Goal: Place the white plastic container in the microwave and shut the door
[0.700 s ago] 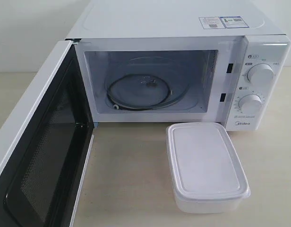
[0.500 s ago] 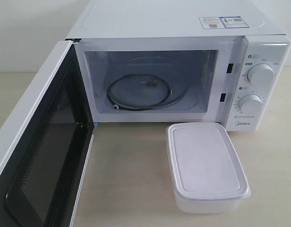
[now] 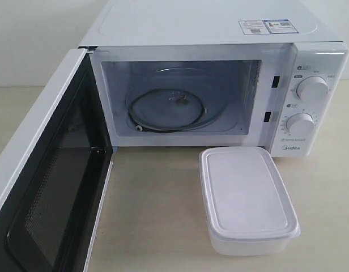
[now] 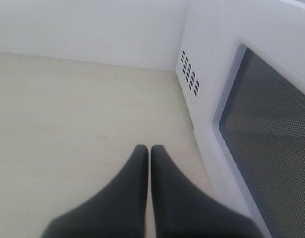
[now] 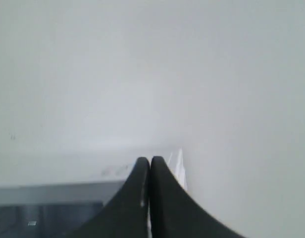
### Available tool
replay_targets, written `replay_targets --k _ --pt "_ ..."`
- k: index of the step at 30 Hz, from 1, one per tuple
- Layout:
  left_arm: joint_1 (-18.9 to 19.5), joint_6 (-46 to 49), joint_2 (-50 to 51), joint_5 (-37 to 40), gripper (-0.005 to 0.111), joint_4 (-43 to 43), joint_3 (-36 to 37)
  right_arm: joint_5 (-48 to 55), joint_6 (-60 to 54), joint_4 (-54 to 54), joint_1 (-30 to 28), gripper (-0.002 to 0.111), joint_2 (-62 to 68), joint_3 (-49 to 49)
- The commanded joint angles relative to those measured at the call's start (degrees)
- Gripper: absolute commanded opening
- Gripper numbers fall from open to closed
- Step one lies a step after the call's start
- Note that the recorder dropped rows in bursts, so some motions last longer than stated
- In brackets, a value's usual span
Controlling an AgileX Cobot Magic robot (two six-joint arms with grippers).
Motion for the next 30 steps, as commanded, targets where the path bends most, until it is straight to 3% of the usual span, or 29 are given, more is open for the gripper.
replay_targets --k 1,5,10,16,30 --pt "0.2 0.13 -0.12 -0.11 0.004 -0.54 0.23 0.87 -4.84 -0.04 -0.09 0.0 5.53 -9.13" --pt "0.2 0.13 -0.12 -0.11 0.004 -0.54 0.23 13.01 -4.37 -0.04 -0.09 0.0 22.43 -17.38" --pt "0.2 0.13 -0.12 -0.11 0.004 -0.54 0.23 10.9 -4.28 -0.04 -0.09 0.0 35.43 -17.51" --pt "0.2 0.13 -0.12 -0.11 0.004 -0.54 0.23 3.08 -1.52 -0.04 -0.09 0.0 39.25 -17.51" --pt "0.2 0.13 -0.12 -0.11 0.004 -0.54 0.23 0.01 -2.33 -0.04 -0.09 0.0 41.07 -17.51"
